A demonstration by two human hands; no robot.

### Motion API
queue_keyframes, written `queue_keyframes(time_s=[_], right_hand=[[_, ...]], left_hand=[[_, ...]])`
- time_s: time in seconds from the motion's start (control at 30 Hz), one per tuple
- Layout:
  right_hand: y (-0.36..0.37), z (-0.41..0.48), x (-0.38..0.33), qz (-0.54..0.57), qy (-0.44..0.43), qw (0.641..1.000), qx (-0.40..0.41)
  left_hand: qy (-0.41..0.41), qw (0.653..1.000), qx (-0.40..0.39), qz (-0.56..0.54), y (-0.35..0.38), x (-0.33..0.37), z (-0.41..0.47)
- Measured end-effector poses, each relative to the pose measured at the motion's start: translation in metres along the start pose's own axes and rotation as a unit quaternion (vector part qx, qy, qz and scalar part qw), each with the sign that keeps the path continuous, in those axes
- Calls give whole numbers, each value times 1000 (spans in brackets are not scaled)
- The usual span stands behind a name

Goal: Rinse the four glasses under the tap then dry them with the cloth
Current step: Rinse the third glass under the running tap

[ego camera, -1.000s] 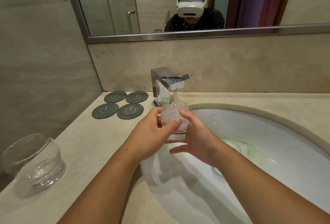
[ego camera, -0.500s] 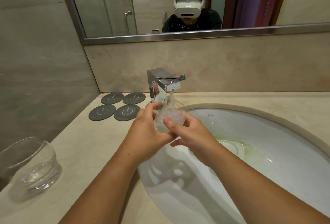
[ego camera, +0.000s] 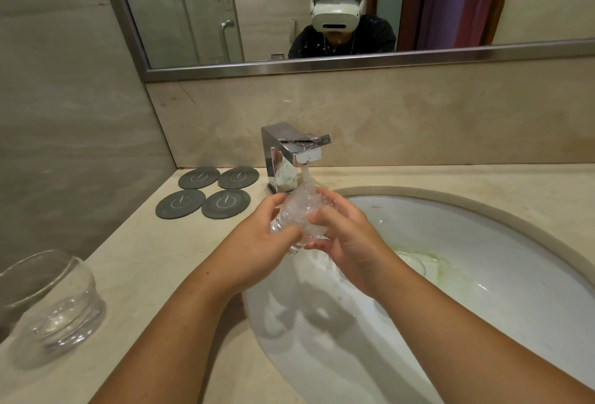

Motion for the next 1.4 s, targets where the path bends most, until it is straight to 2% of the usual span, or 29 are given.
queue_keyframes(time_s=[0.1, 0.23, 0.37, 0.57, 0.83, 1.0, 1.23, 1.4], right_hand=[[0, 2, 1, 9, 12, 1000, -16], [1, -1, -1, 41, 18, 996, -77], [2, -4, -3, 36, 33, 993, -106], [6, -10, -3, -23, 55, 997, -55], [4, -10, -3, -152, -4, 987, 44], [4, -9, -3, -159, -33, 986, 31], [9, -7, -2, -113, 0, 994, 8], [10, -11, -2, -186, 24, 982, 21]], left_hand=[[12, 1000, -10, 21, 1, 2, -4], [31, 997, 33, 63, 0, 2, -3], [41, 992, 53, 109, 1, 1, -2], [55, 986, 69, 140, 3, -7, 1], [59, 991, 32, 113, 3, -12, 4], [60, 993, 9, 97, 5, -11, 1], [80, 990, 60, 97, 3, -14, 7], [85, 986, 100, 107, 2, -17, 9]])
Point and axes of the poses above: each hand's wrist, its own z-axis towards the middle knuckle, its own y-axis out of the palm, x = y × z, the point moved 1 cm from there along z, towards the middle knuckle, and after that the axes turned 15 degrees about -z, right-handed, at the moved point
